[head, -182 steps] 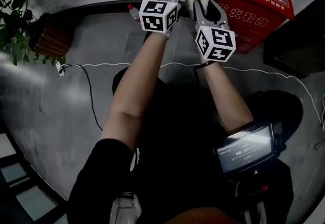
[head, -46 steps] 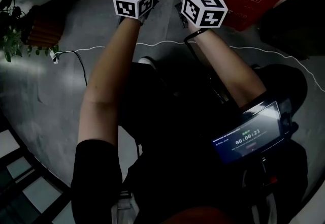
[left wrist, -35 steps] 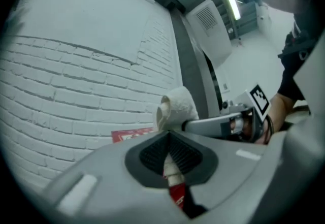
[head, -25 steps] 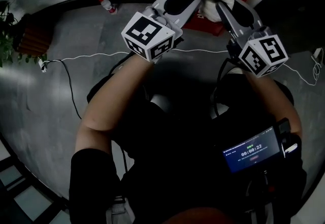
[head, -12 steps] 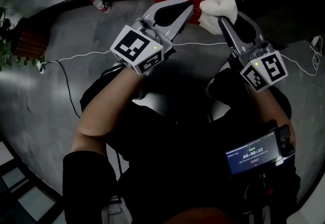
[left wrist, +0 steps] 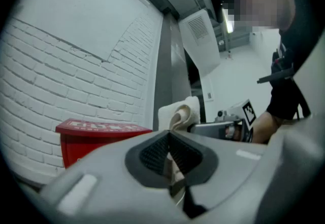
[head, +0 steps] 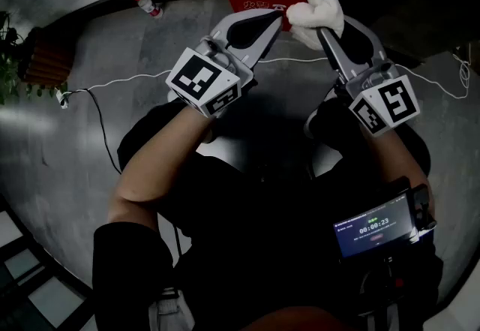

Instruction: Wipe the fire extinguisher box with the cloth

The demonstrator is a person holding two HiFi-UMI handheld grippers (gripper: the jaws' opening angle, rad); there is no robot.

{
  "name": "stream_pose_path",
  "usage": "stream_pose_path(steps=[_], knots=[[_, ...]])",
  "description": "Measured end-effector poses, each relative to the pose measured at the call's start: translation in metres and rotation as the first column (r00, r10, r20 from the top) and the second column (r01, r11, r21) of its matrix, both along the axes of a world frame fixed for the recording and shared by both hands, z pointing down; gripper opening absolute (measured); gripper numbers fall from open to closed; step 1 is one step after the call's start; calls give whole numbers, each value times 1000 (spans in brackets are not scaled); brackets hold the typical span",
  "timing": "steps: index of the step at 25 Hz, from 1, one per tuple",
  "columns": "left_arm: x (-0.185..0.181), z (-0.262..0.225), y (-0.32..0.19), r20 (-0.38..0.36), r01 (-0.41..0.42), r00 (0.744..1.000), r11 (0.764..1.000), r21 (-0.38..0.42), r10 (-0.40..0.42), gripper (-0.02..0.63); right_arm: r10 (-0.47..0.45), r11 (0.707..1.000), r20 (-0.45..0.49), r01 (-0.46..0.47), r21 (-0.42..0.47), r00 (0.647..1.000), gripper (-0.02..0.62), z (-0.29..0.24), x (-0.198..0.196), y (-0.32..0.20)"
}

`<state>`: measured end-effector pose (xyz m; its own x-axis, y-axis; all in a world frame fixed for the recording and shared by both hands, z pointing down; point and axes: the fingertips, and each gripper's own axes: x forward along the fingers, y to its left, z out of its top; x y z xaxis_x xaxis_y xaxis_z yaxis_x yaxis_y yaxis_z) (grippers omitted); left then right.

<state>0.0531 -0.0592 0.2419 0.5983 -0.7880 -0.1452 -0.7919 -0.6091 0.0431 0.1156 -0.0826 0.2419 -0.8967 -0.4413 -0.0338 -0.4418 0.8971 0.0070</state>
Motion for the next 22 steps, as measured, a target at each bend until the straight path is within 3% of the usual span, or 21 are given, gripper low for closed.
stream_pose_path(steps=[22], knots=[[-5, 2, 5, -14, 5, 1000, 1000, -19, -5, 0, -28, 1000, -13, 28, -12, 1000, 106, 3, -14, 9]])
